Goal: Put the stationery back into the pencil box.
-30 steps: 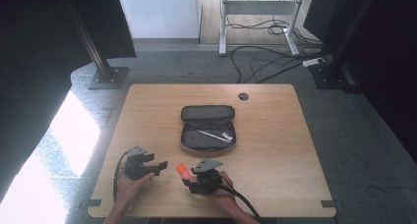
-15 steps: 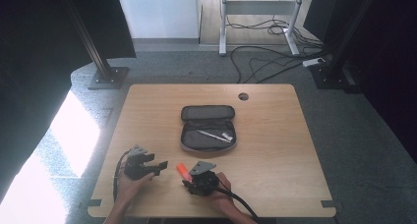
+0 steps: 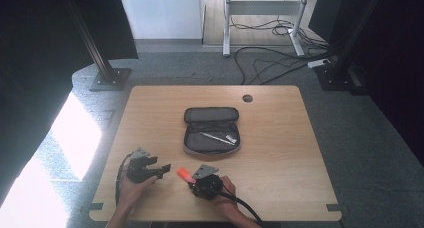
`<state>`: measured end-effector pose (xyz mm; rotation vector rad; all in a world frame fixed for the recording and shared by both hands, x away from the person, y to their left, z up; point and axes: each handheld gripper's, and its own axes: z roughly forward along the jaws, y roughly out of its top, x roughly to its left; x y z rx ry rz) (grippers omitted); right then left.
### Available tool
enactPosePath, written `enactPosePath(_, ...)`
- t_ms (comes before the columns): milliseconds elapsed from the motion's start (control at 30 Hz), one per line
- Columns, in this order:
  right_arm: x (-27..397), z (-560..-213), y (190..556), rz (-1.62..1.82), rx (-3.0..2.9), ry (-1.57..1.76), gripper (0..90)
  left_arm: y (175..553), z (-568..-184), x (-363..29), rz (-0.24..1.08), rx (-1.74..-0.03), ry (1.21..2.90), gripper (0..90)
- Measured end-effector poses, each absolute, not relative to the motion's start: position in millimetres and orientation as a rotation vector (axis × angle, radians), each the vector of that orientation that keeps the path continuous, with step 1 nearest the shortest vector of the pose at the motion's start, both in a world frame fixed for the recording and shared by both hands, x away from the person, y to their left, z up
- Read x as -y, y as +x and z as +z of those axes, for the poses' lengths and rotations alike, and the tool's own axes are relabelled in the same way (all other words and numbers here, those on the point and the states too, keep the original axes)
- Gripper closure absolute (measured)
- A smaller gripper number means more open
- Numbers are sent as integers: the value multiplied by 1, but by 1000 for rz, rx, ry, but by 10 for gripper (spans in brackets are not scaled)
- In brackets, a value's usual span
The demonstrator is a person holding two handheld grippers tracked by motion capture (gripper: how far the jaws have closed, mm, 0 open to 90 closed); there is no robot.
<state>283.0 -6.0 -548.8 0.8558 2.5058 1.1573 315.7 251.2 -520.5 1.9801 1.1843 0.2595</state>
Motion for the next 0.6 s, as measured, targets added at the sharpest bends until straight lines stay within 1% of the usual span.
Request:
enactPosePath(367,9,-548,283,1157,-2515,850,656,316,-520,-252,261,-1187,1974,284)
enactPosePath(600,17,-538,283,1209,-2488,849,656,315,-520,-253,260,-1187,1971,284)
